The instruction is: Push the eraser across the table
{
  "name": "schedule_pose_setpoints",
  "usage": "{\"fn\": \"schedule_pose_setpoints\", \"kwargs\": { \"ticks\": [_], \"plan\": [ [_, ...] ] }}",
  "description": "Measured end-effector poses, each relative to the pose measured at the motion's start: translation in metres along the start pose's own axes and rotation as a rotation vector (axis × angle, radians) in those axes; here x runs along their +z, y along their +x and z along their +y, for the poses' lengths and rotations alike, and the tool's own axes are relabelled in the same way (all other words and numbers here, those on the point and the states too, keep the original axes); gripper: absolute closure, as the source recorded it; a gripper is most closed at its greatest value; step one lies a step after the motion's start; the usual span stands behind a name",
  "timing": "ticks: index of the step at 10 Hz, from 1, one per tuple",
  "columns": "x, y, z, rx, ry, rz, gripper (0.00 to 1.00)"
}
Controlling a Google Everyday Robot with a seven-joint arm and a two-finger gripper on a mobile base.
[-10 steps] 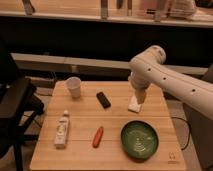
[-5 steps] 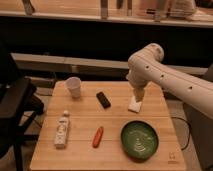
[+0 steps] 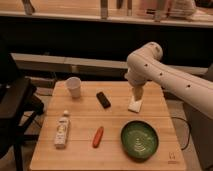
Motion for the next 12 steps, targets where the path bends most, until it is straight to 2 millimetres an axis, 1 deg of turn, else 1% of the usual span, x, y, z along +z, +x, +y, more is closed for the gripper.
{"fn": "schedule_pose_setpoints", "kwargs": {
  "ticks": [3,12],
  "plan": [
    [0.0011,-0.0056,-0.0063,-0.013,0.003,-0.010,0.20],
    [0.0037,-0.0101,-0.0108,-0.029,0.002,-0.034,0.20]
  ]
}}
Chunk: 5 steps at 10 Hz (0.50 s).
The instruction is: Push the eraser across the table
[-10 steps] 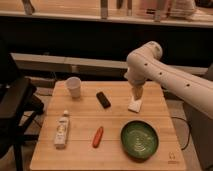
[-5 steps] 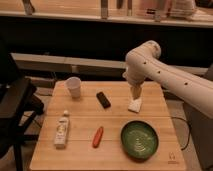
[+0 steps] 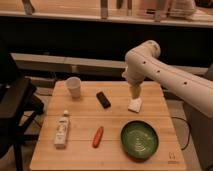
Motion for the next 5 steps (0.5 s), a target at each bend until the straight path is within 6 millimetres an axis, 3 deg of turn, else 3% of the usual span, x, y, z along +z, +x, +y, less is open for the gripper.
{"fn": "schedule_pose_setpoints", "kwargs": {
  "ticks": [2,5],
  "plan": [
    [0.0001,0.0016,0.0005,0.001,0.000,-0.004,0.20],
    [0.0015,-0.0018,-0.0033,-0.006,0.002,-0.011,0.29]
  ]
}}
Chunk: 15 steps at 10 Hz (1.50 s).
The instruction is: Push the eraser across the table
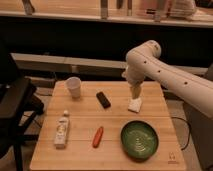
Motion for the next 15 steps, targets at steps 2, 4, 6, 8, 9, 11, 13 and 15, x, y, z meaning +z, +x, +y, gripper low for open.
{"fn": "schedule_pose_setpoints", "kwargs": {
  "ticks": [2,4,6,8,9,11,13,15],
  "plan": [
    [0.001,0.000,0.000,-0.001,0.000,-0.003,0.24],
    [0.001,0.000,-0.001,-0.001,0.000,-0.011,0.25],
    [0.001,0.001,-0.004,0.001,0.000,-0.016,0.40],
    [0.002,-0.003,-0.007,-0.002,-0.003,-0.025,0.58],
    [0.003,-0.003,-0.008,-0.002,-0.002,-0.025,0.70],
    [0.003,-0.003,-0.008,-0.003,0.000,-0.030,0.84],
    [0.004,-0.004,-0.016,-0.002,0.004,-0.035,0.98],
    [0.009,-0.009,-0.023,-0.008,0.002,-0.044,1.00]
  ]
}}
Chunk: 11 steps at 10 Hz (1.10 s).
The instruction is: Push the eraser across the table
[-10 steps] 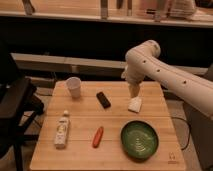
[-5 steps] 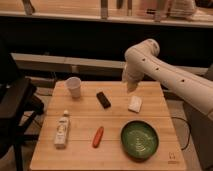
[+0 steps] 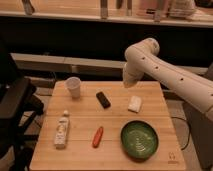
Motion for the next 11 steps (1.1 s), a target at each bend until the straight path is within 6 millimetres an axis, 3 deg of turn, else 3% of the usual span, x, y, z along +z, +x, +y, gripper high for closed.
{"fn": "schedule_pose_setpoints", "kwargs": {
  "ticks": [3,8,11],
  "plan": [
    [0.020,-0.012,-0.004,-0.019,0.003,-0.023,1.00],
    [0.030,-0.016,-0.013,-0.026,0.007,-0.042,1.00],
    [0.060,-0.022,-0.009,-0.031,0.003,-0.065,1.00]
  ]
}}
